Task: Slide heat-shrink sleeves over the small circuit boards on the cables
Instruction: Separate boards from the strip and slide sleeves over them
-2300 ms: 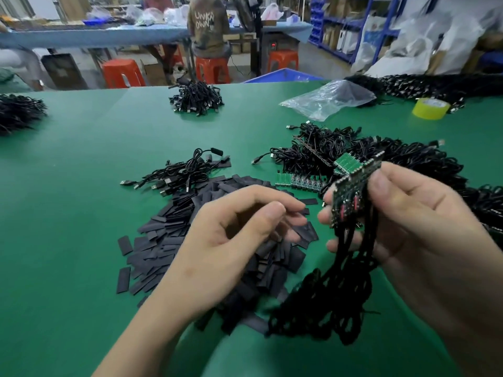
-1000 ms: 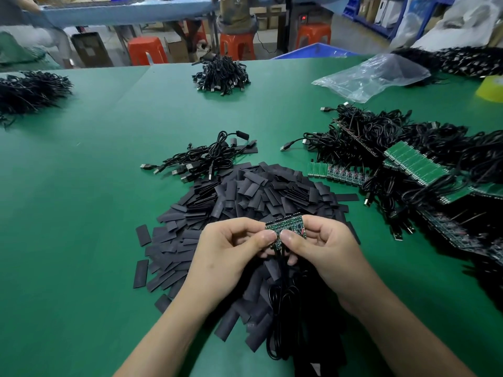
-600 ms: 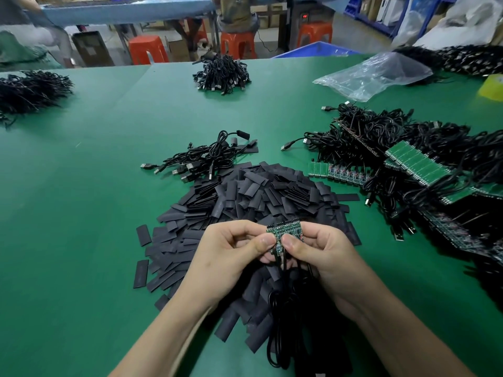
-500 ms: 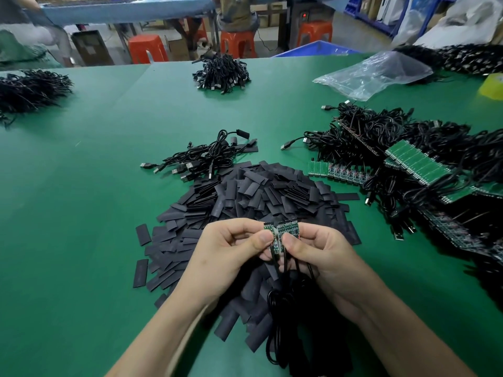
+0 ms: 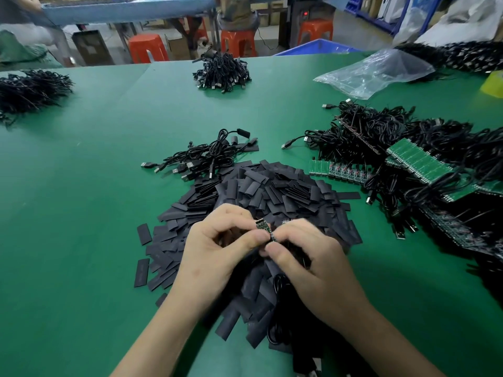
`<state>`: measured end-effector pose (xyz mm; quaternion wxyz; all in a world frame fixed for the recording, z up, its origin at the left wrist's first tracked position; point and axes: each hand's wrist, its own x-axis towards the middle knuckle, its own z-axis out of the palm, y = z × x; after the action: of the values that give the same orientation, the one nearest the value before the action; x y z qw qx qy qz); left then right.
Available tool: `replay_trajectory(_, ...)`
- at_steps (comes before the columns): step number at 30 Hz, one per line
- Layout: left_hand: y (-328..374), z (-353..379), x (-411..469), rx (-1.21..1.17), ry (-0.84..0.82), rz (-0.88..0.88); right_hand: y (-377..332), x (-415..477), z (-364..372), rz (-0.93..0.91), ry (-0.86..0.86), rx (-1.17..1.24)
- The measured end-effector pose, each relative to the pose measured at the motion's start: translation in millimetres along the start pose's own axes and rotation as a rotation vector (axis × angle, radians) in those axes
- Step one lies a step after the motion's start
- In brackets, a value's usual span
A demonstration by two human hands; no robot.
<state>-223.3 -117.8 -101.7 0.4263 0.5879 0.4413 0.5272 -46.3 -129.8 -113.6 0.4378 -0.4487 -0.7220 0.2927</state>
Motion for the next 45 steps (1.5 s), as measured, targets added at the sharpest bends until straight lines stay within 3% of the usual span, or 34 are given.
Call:
replay_trajectory(3,3.9,-9.7,-3.1,0.275,-0.059,-0.041,-2.0,0.4,-2.1,0.124,-0.013,0.211)
replay_trajectory(7,10.9,-15.1,-13.0,0.996,-0.225,-0.063,-4.0,6.9,-18.8,0.357,-0.099,0.866)
replay_trajectory(10,11.0,-11.5,-17.5,1.22,-0.266,-0.053,-3.6,10.3,-30.1,0.404,-0.138,1.141)
replay_trajectory(13,12.0,-10.2,-15.6,1.186,-0.299,-0.103,-2.4,10.9,-40.4,0.396,-0.147,1.242)
replay_trajectory(16,13.4,-15.2,-13.7,1.084,-0.338,-0.159,-1.4,11.9,-45.4,0.397,-0.107,1.123)
replay_trajectory(19,12.0,-23.8,-11.1,0.777,-0.347,-0.222,-2.0,12.7,-41.2,0.392,-0.084,0.901)
replay_trajectory(22,12.8,-27.7,-8.2,0.382,-0.241,-0.241,-4.2,9.6,-29.7,0.398,-0.16,0.693)
replay_trajectory(28,7.4,-19.9,-7.0,0.029,-0.129,-0.224,-6.3,4.0,-16.3,0.389,-0.174,0.52)
replay_trajectory(33,2.3,-7.6,-11.9,0.061,-0.076,-0.118,-0.8,2.6,-14.8,0.398,-0.147,0.446)
replay_trajectory(37,-0.8,-0.5,-15.5,0.489,-0.005,0.233,1.1,1.8,-11.1,0.366,-0.105,0.416)
replay_trajectory(39,-1.5,2.2,-15.7,0.535,0.026,0.291,-0.9,1.8,-10.7,0.363,-0.098,0.431)
replay_trajectory(41,-2.8,1.2,-14.3,0.488,0.063,0.274,-5.7,3.4,-12.8,0.39,-0.091,0.53)
replay_trajectory(45,-7.5,-6.7,-11.2,0.389,0.126,0.184,-13.4,14.2,-41.9,0.425,0.068,0.994)
